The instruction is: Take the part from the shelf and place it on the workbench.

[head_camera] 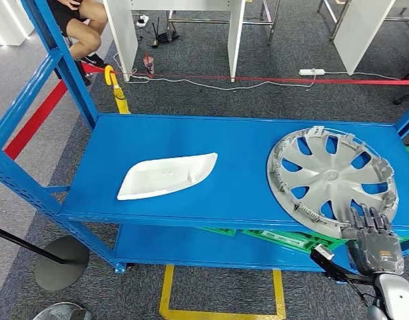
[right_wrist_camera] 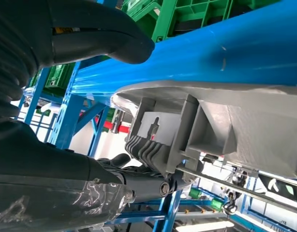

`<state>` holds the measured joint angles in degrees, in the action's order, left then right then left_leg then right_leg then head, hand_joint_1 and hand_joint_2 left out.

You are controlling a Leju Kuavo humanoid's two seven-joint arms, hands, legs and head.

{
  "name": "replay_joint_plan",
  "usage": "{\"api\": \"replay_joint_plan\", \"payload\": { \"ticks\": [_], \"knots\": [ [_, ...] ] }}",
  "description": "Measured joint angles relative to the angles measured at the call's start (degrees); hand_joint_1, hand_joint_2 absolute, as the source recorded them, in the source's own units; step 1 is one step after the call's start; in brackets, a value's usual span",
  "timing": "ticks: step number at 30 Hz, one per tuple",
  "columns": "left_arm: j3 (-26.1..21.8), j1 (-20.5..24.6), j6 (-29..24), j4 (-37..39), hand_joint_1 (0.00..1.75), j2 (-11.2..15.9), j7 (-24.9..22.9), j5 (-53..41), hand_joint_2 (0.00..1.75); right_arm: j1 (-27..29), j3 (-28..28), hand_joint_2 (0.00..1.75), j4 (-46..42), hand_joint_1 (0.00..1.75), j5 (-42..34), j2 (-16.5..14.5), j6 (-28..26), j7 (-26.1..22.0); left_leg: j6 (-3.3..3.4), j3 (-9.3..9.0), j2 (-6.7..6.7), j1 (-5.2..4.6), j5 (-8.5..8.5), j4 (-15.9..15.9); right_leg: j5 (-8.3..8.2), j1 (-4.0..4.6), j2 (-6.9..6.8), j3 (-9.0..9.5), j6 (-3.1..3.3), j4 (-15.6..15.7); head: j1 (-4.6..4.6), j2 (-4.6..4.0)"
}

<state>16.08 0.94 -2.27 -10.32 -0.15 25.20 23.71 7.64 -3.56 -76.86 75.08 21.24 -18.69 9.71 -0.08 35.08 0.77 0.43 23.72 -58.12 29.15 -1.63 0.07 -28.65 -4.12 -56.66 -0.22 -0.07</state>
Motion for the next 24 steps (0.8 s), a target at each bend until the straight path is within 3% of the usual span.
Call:
{"api": "replay_joint_plan", "payload": {
  "ticks": [3, 4, 16, 24],
  "knots": [
    [0.01, -0.01, 0.0, 0.0, 0.0, 0.0, 0.0, 0.0, 0.0, -0.08, 0.02, 1.75, 0.29, 1.65, -0.01, 0.0, 0.0, -0.01, 0.0, 0.0, 0.0, 0.0, 0.0, 0.0, 0.0, 0.0, 0.0, 0.0, 0.0, 0.0, 0.0, 0.0],
    [0.01, -0.01, 0.0, 0.0, 0.0, 0.0, 0.0, 0.0, 0.0, -0.14, 0.06, 1.75, 0.39, 1.71, -0.01, 0.0, -0.02, -0.02, 0.0, 0.0, 0.0, 0.0, 0.0, 0.0, 0.0, 0.0, 0.0, 0.0, 0.0, 0.0, 0.0, 0.0],
    [0.01, -0.02, -0.09, 0.0, 0.0, 0.0, 0.02, 0.34, 0.0, -1.1, 1.1, 1.75, 0.79, 1.75, 0.93, -0.06, -1.43, -0.95, 0.01, -0.01, 0.02, 0.0, -0.01, 0.0, 0.0, 0.0, -0.06, 0.03, 0.0, 0.0, 0.0, 0.0],
    [0.01, -0.03, -0.19, 0.0, 0.0, -0.1, 0.16, 0.66, 0.0, 1.13, 1.38, 1.75, -1.77, 1.75, 3.83, -0.58, -4.17, -0.32, 0.01, -0.02, 0.02, 0.01, -0.01, 0.0, 0.03, 0.0, -0.06, 0.03, -0.03, 0.0, 0.0, 0.0]
  ]
}}
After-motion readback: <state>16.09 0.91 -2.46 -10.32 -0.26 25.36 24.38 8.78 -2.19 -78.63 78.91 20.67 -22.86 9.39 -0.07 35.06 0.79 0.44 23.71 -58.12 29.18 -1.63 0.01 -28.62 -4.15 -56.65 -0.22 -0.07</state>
